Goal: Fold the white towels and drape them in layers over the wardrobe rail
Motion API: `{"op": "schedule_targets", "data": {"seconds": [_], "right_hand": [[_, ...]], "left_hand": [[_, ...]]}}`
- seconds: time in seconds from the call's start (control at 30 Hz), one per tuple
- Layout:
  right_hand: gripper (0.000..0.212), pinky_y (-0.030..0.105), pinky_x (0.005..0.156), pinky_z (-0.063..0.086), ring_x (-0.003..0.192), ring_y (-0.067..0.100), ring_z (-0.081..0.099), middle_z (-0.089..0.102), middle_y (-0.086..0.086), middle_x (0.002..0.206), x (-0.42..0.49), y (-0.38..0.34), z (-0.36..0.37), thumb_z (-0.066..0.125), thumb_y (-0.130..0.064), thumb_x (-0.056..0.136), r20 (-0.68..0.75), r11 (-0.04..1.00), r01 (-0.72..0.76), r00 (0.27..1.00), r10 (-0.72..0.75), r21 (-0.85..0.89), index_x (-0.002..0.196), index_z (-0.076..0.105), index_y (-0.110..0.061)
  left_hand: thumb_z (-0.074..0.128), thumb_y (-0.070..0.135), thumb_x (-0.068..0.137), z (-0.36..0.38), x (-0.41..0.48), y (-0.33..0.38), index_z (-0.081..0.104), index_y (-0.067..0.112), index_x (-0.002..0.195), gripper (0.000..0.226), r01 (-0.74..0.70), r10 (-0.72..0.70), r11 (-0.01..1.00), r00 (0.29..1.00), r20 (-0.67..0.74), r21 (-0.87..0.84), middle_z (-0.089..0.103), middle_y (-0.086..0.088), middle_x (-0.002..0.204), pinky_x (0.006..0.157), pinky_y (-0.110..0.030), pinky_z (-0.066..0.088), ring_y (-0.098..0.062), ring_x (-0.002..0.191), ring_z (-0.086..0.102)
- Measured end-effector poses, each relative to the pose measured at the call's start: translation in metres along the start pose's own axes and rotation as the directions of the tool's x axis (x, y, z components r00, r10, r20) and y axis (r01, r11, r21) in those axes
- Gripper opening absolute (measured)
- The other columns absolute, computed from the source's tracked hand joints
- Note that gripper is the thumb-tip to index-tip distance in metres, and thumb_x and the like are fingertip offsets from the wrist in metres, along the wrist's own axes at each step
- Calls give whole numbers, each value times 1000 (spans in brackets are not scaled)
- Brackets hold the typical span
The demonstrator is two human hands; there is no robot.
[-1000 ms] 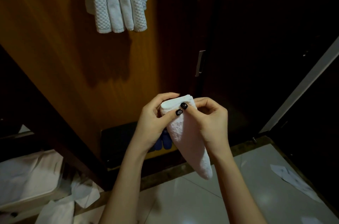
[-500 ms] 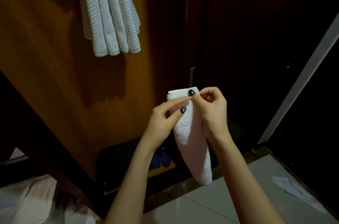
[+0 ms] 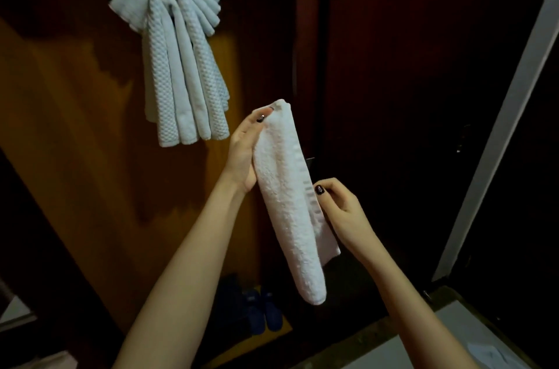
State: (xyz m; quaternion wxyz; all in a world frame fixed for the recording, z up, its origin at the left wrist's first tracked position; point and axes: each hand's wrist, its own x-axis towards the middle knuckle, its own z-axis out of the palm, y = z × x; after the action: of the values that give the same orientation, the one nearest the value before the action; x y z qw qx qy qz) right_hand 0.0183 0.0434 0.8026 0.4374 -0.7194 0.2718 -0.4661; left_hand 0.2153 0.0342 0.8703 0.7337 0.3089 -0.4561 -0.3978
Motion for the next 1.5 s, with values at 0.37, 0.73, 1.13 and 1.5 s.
{"op": "schedule_targets", "data": {"seconds": [0.37, 0.73, 1.13, 1.5], "right_hand": [[108, 39, 70, 40, 76, 23, 53, 58, 27, 85, -7, 19, -3, 45, -92, 66, 242, 984, -123, 958, 152, -133, 90, 58, 12], [52, 40, 70, 45, 75, 17, 55, 59, 22, 87, -20, 17, -12, 62, -41, 91, 281, 976, -127, 944, 174, -176, 82, 65, 10], [26, 24, 62, 51, 71, 5, 63, 66, -9, 80, -34, 16, -12, 63, -18, 93, 47, 965, -2, 999, 15, -262, 104, 62, -41], [31, 5, 84, 41, 99, -10, 57, 64, -15, 106, -25, 27, -8, 46, -1, 94, 205, 935, -144, 954, 218, -324, 108, 72, -12]], "left_hand": [[66, 27, 88, -18, 31, 11, 53, 3, 134, 54, 80, -82, 996, 994, -77, -39, 59, -14, 133, 86, -32, 52, -18, 109, 63], [52, 32, 98, -43, 29, 3, 65, 13, 114, 28, 184, -197, 972, 977, -77, -146, 73, 2, 92, 78, -28, 54, -10, 86, 68], [56, 23, 96, -60, 20, 1, 72, 13, 103, 20, 180, -194, 978, 971, -143, -106, 73, -3, 102, 79, -32, 56, -16, 96, 70], [58, 39, 94, -45, 23, 14, 60, 3, 116, 42, 179, -178, 984, 977, -115, 6, 71, -6, 101, 85, -29, 54, -16, 103, 66]]}}
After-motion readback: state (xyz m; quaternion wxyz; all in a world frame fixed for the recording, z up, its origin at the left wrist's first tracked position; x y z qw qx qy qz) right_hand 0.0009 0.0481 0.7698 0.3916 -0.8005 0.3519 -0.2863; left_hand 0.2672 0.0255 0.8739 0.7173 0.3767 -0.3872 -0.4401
